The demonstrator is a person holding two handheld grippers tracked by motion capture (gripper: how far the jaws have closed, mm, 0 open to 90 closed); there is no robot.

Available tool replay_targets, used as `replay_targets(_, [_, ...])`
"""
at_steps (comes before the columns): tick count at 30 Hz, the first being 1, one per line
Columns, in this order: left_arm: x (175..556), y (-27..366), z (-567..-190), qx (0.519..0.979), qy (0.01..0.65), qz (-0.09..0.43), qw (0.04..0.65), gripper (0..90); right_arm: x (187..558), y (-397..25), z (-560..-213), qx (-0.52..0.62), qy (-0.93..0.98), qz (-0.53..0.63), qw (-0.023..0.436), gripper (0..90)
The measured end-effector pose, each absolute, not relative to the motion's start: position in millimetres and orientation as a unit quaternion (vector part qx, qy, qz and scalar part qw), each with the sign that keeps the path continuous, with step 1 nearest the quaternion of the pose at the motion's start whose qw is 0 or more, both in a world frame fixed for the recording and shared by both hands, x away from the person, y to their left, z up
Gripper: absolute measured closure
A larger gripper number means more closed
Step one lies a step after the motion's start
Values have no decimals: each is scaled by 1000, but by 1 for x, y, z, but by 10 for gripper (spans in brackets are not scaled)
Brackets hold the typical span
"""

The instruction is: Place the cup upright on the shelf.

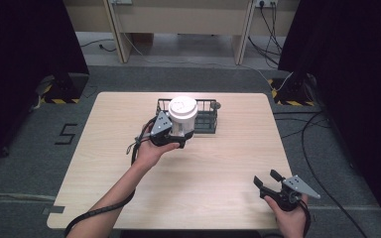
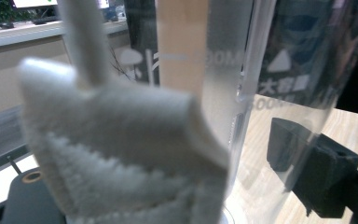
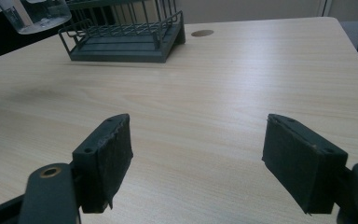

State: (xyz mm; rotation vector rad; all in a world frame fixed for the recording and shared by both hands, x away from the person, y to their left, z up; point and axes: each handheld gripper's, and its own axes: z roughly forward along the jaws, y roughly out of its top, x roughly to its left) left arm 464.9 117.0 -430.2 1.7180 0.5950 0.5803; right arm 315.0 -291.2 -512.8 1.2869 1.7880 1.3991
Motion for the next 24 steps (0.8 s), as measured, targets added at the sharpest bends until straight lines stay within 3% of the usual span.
replay_targets(24, [486, 115, -413, 727, 261, 266, 577, 174, 315, -291, -513, 475, 661, 518, 262, 245])
